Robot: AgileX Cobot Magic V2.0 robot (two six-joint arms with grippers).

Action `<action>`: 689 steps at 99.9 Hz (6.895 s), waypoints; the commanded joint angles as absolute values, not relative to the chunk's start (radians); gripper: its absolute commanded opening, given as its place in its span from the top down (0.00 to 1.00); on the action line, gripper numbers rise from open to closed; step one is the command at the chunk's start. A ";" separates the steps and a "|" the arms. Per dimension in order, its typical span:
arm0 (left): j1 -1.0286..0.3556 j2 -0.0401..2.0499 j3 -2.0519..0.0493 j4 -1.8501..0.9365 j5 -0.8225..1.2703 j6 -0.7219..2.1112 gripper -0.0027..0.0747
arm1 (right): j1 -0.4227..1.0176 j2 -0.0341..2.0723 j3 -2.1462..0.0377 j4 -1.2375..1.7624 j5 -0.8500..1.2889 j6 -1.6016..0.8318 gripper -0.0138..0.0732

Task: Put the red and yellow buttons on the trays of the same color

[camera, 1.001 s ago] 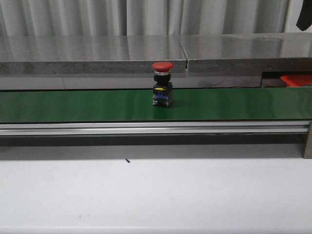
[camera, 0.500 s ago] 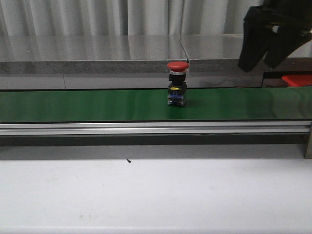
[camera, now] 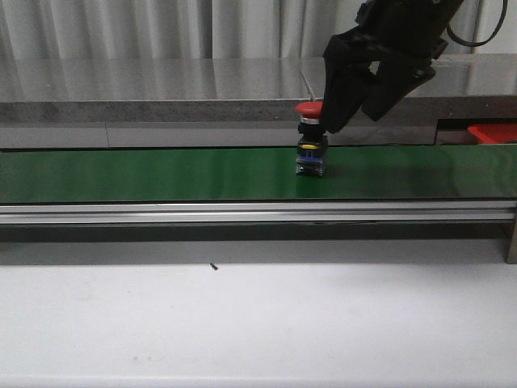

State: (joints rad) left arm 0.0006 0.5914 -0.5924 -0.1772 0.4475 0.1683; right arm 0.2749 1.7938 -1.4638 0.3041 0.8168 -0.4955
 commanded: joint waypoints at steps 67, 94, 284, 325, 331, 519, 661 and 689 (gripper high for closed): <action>-0.006 0.593 -0.619 -0.193 0.374 0.165 0.99 | 0.274 1.817 -1.492 0.348 0.637 -0.507 0.40; -0.006 0.593 -0.619 -0.193 0.374 0.165 0.99 | 0.264 1.796 -1.497 0.348 0.662 -0.491 0.61; -0.006 0.593 -0.619 -0.193 0.374 0.165 0.99 | -0.496 2.257 -2.039 0.568 0.641 -0.482 0.61; -0.006 0.593 -0.619 -0.193 0.374 0.165 0.99 | -0.502 2.274 -2.039 0.565 0.624 -0.482 0.61; -0.006 0.593 -0.619 -0.193 0.374 0.165 0.99 | -0.505 2.275 -2.039 0.558 0.627 -0.482 0.61; -0.006 0.593 -0.619 -0.193 0.374 0.165 0.99 | -0.111 1.473 -1.568 0.384 0.619 -0.544 0.23; -0.006 0.593 -0.619 -0.195 0.374 0.165 0.99 | -0.029 0.677 -0.659 0.174 0.542 -0.263 0.92; -0.006 0.593 -0.619 -0.194 0.396 0.165 0.52 | -0.029 0.677 -0.659 0.174 0.542 -0.263 0.92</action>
State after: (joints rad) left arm 0.0006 0.5914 -0.5924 -0.1772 0.4496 0.1683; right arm -0.0288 0.6811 -0.6343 0.1765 0.6008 -0.2647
